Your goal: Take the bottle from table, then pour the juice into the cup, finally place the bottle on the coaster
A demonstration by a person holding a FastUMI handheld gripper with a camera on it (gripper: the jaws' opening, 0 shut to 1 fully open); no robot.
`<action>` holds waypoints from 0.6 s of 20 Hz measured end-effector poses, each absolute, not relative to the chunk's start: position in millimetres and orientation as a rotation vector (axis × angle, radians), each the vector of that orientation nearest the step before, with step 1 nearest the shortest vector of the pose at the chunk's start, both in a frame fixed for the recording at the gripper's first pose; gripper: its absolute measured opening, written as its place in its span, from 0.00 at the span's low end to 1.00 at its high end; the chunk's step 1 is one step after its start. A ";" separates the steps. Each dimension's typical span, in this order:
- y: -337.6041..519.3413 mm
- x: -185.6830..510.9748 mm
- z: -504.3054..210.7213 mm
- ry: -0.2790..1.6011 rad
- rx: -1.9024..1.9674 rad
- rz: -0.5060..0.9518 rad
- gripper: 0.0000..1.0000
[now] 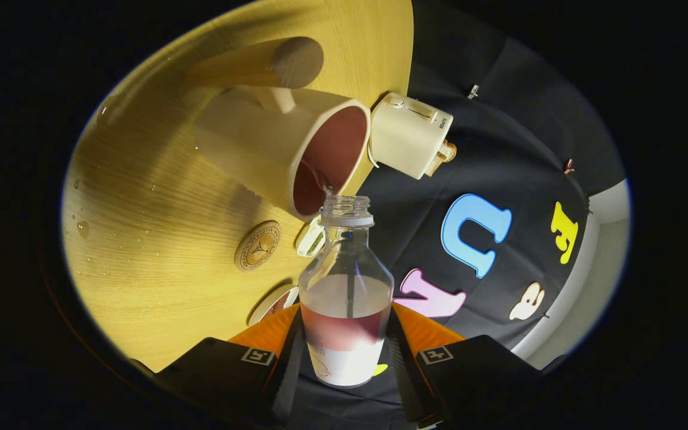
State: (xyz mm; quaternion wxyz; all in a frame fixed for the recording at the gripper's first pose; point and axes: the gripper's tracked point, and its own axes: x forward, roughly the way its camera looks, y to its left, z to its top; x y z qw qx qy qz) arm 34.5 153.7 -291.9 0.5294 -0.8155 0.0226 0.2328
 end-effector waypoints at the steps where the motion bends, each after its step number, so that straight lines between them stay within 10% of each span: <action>1: 154.9 34.5 -291.0 0.045 -1.957 0.560 0.72; 12: 164.4 34.8 -285.1 -0.026 -2.034 0.587 0.72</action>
